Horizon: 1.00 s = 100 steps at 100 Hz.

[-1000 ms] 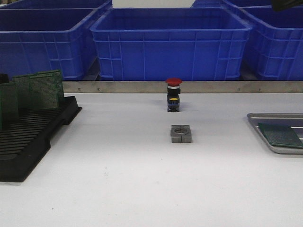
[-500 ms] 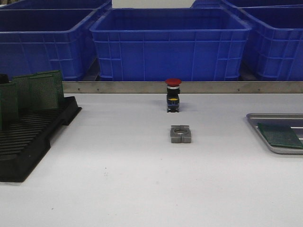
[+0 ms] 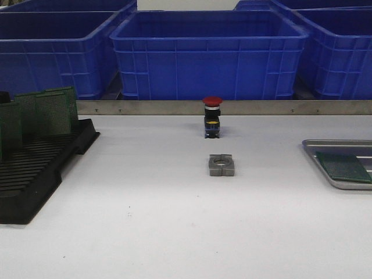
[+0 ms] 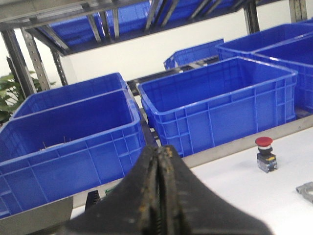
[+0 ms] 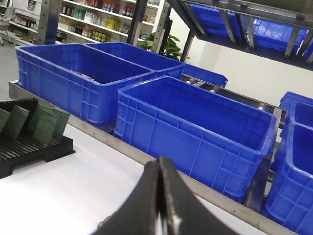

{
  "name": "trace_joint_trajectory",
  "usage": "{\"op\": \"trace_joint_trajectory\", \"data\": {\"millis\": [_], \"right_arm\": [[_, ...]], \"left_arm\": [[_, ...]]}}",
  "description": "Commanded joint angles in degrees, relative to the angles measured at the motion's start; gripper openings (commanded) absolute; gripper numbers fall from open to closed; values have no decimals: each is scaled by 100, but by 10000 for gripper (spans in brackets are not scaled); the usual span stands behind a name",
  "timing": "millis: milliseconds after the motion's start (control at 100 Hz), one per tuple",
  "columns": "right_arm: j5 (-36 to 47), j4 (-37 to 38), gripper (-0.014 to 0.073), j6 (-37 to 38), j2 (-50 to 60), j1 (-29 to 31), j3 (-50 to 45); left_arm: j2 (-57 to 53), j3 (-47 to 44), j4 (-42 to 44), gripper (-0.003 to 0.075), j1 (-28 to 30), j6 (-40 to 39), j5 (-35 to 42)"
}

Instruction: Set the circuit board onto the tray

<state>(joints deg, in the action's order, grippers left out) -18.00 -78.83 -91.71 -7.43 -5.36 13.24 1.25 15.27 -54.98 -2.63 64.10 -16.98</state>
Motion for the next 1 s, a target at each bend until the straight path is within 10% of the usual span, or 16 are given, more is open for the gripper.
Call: {"op": "trace_joint_trajectory", "data": {"millis": [0, 700, 890, 990], "right_arm": [[69, -211, -107, -49, -48, -13, 148], [57, -211, -107, -49, -48, -13, 148], [52, -211, -107, -49, -48, -13, 148], [55, -211, -107, -49, -48, -13, 148]], "left_arm": [[-9, 140, -181, -20, 7, -59, 288], [-9, 65, -42, -20, 16, -162, 803], [-102, -375, 3861, -20, 157, -5200, 574], [-306, -966, 4489, -20, 146, -5949, 588]]}}
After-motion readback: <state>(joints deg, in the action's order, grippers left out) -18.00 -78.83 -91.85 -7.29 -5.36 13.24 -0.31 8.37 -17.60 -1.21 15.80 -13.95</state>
